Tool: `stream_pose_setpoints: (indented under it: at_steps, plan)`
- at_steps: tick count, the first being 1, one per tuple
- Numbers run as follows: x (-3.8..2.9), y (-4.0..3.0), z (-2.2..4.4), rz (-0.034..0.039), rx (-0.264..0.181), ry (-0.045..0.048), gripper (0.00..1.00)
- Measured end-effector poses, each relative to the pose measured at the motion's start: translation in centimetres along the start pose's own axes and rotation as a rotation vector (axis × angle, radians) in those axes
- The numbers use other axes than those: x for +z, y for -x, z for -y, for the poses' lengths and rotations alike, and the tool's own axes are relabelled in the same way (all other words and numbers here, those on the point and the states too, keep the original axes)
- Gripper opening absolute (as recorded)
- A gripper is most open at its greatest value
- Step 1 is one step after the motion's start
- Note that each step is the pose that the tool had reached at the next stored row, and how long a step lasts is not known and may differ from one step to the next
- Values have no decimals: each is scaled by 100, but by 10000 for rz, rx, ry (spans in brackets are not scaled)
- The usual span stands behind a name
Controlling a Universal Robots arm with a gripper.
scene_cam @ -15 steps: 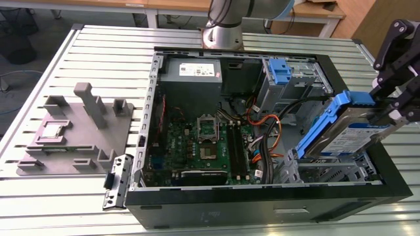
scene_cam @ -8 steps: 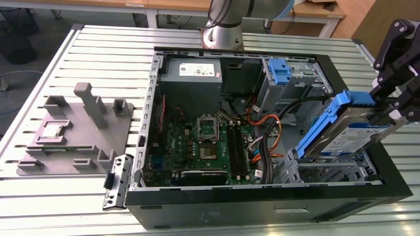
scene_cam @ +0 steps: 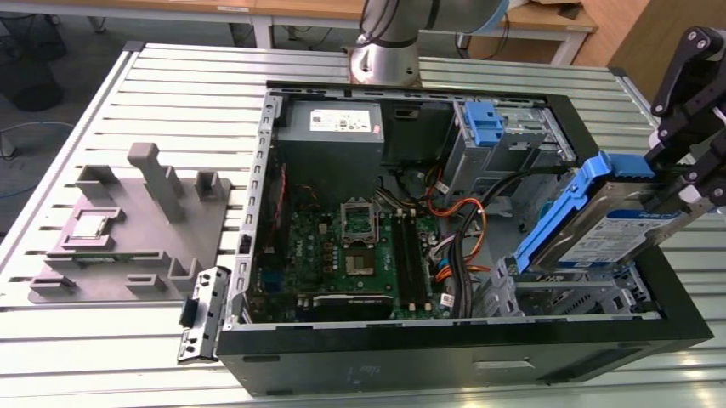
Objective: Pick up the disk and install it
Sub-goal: 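Insert the disk into the insertion slot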
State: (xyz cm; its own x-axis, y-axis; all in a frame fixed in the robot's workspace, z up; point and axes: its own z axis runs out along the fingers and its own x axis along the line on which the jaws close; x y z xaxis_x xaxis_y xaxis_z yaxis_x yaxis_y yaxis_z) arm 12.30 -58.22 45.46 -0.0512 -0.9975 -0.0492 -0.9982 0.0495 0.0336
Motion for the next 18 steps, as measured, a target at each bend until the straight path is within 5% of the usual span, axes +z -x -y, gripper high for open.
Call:
stream_pose_setpoints:
  at_steps: [5,18]
  plan:
    - [-1,1,0,-8,5,80,35]
    - [22,-3,-31,-9,3,87,35]
